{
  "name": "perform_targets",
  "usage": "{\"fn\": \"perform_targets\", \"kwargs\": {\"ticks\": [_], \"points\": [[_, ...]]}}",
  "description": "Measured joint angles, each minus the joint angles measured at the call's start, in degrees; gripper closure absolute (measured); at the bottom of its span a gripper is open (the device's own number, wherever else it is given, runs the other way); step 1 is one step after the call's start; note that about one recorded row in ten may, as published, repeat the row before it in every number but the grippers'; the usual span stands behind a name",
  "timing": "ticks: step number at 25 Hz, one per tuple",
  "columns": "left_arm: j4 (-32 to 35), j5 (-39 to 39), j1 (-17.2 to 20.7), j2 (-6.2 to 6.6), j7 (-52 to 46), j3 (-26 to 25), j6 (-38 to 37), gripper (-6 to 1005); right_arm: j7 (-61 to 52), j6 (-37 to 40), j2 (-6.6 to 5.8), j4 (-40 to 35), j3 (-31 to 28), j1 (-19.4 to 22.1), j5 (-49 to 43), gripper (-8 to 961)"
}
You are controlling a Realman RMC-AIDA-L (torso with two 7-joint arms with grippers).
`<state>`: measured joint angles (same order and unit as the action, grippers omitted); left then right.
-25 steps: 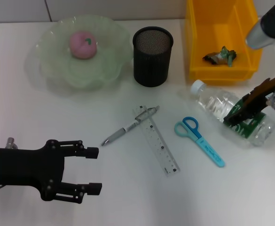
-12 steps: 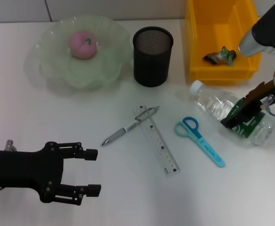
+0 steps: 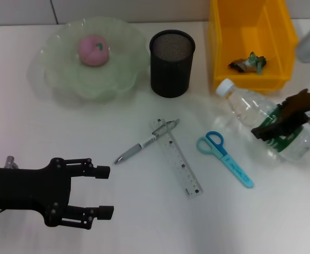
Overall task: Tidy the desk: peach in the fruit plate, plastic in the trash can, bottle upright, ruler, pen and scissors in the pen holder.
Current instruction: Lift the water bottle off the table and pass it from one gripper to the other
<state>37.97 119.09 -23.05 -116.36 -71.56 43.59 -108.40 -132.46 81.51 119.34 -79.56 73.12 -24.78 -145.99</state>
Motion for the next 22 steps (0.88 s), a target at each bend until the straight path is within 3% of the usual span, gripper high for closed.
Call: {"fn": "perform_targets", "kwargs": {"ticks": [3, 4, 7, 8, 12, 13, 17, 18, 19, 22], "points": [[0.1, -0.2, -0.2, 0.00, -0.2, 0.0, -0.3, 173, 4.7, -2.4, 0.17, -4.8, -0.3, 7.1, 8.1, 184], [0.1, -0.2, -0.2, 0.00, -0.2, 0.0, -0.3, 173, 4.7, -2.4, 0.17, -4.8, -0.3, 7.1, 8.1, 185], [0.4, -0.4, -0.4, -0.01, -0.4, -0.1, -0.8, 173, 11.2, -4.3, 0.23, -5.7, -0.9, 12.5, 16.0, 187], [0.5, -0.6, -0.6, -0.04, -0.4, -0.1, -0.9, 173, 16.4, -6.3, 0.25, -5.5, -1.4, 16.1, 21.6, 188], [0.2, -2.0, -1.0, -0.07, -0.5, -0.6, -1.0, 173, 25.1, -8.9, 0.25, -3.5, -2.1, 20.7, 30.9, 186], [0.1, -4.0, -1.0, -0.17, -0.4, -1.2, -1.0, 173, 32.2, -10.3, 0.26, -0.4, -3.1, 23.0, 38.2, 186], [0.1, -8.2, -0.8, -0.86, 0.2, -1.9, -1.0, 173, 43.6, -10.8, 0.21, 7.3, -4.9, 24.5, 49.2, 185], [0.0, -10.6, -0.6, -1.46, 0.7, -2.0, -1.0, 173, 51.3, -10.0, 0.17, 13.6, -6.7, 24.5, 55.6, 184], [0.0, -10.6, -0.6, -1.46, 0.7, -2.0, -1.0, 173, 51.3, -10.0, 0.17, 13.6, -6.7, 24.5, 55.6, 184], [-0.9, -13.6, -0.9, -2.10, 1.1, -2.1, -0.5, 173, 61.2, -8.3, 0.16, 22.8, -9.0, 23.6, 63.0, 183]]}}
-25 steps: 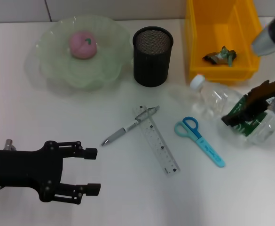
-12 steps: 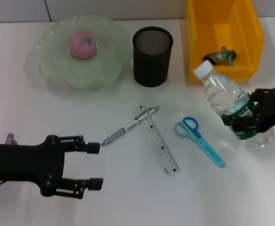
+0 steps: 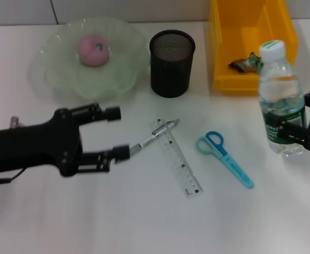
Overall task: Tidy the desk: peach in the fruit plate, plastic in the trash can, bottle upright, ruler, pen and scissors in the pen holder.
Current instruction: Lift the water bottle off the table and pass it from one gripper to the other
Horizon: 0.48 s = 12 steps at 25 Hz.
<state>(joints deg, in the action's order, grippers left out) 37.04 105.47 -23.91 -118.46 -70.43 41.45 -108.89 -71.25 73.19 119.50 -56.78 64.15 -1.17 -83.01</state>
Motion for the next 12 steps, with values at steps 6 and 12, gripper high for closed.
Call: {"fn": "perform_targets", "kwargs": {"ticks": [6, 12], "points": [[-10.1, -8.1, -3.8, -0.14, 4.2, 0.0, 3.3, 173, 21.3, 10.5, 0.00, 19.6, -5.1, -3.5, 12.8, 180], [-18.2, -12.5, -9.1, -0.41, 4.1, 0.2, 7.1, 173, 34.7, 16.3, -0.01, 33.8, -6.8, -7.8, 19.3, 178]]}}
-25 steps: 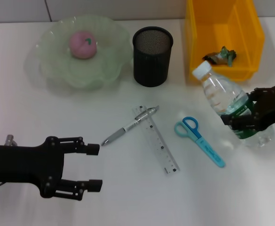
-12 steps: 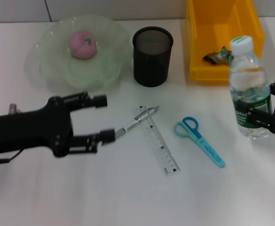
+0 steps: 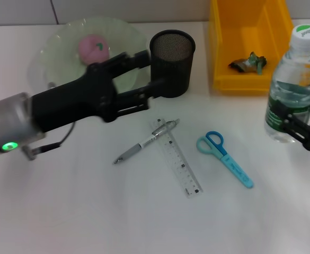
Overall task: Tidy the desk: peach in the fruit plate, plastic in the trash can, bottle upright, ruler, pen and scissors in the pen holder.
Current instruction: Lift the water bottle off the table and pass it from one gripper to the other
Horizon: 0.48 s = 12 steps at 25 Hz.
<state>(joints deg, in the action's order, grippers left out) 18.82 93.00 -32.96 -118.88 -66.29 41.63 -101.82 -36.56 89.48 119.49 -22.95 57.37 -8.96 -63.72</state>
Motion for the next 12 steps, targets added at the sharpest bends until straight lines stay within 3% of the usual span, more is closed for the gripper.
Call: {"fn": "perform_targets", "kwargs": {"ticks": [2, 12], "points": [[-2.8, -0.2, -3.2, -0.27, 0.5, 0.7, 2.7, 173, 4.0, 0.6, 0.08, 5.4, -0.1, -2.5, 1.1, 177], [-10.2, -0.6, -8.7, -0.30, 5.5, 1.1, 7.9, 214, 10.9, 1.8, 0.35, 16.6, 0.3, -9.1, 1.6, 173]]}}
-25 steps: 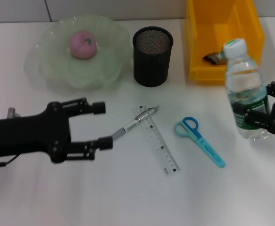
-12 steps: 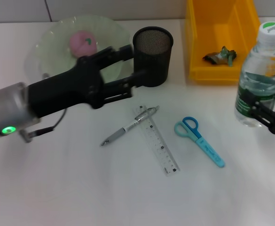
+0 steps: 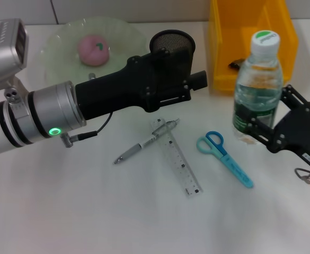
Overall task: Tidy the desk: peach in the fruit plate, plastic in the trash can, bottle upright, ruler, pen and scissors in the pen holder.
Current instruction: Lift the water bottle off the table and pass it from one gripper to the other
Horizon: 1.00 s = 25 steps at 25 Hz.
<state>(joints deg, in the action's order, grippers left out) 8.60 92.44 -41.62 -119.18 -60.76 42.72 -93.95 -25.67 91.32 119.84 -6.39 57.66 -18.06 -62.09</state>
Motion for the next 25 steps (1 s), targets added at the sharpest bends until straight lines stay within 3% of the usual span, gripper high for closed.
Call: {"fn": "perform_targets", "kwargs": {"ticks": [15, 25], "points": [[-4.0, -2.7, -2.4, 0.00, 3.1, -0.7, 0.9, 243, 3.5, 2.4, 0.09, 9.2, 0.3, -7.7, -1.0, 168], [-5.1, -2.7, -4.0, 0.00, 3.5, -0.6, 1.5, 279, 3.6, 1.9, 0.14, 10.4, 0.5, -9.8, -3.0, 164]]}}
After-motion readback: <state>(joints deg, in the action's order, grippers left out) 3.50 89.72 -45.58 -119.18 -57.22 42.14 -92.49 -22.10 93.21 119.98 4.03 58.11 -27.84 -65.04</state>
